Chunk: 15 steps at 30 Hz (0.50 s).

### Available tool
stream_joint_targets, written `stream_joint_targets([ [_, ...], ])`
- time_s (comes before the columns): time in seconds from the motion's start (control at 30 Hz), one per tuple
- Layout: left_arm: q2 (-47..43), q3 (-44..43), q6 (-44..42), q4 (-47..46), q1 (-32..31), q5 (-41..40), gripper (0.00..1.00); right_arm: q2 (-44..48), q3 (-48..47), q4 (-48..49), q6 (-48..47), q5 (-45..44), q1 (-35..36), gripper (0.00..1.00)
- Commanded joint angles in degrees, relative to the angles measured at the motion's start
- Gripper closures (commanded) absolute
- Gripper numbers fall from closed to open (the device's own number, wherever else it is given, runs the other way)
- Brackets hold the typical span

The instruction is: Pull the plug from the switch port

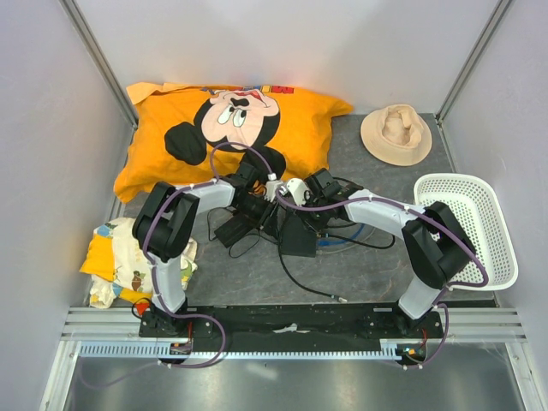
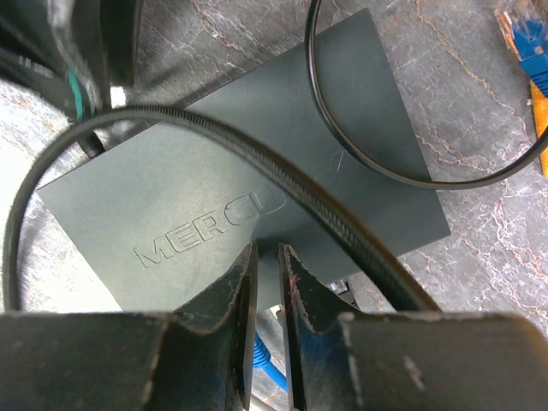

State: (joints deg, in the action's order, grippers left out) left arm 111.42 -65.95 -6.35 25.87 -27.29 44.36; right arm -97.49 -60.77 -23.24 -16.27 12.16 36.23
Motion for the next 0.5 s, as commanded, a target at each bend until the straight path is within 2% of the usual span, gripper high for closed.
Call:
stream_joint_targets([
  [0.0, 0.1, -0.7, -1.7, -1.3, -1.5, 3.0, 0.65, -2.8, 0.7, -2.8, -0.2, -0.4, 0.1, 0.76],
  [0.33, -0.8, 0.2, -4.2, 0.5, -1.6, 4.0, 0.65, -2.9, 0.2, -2.9, -0.5, -0.6, 0.0, 0.74],
  [0.47, -4.9, 3.0, -11.9, 0.8, -1.7, 1.6, 0.63, -2.4, 0.8, -3.1, -0.8, -0.8, 0.0, 0.73],
])
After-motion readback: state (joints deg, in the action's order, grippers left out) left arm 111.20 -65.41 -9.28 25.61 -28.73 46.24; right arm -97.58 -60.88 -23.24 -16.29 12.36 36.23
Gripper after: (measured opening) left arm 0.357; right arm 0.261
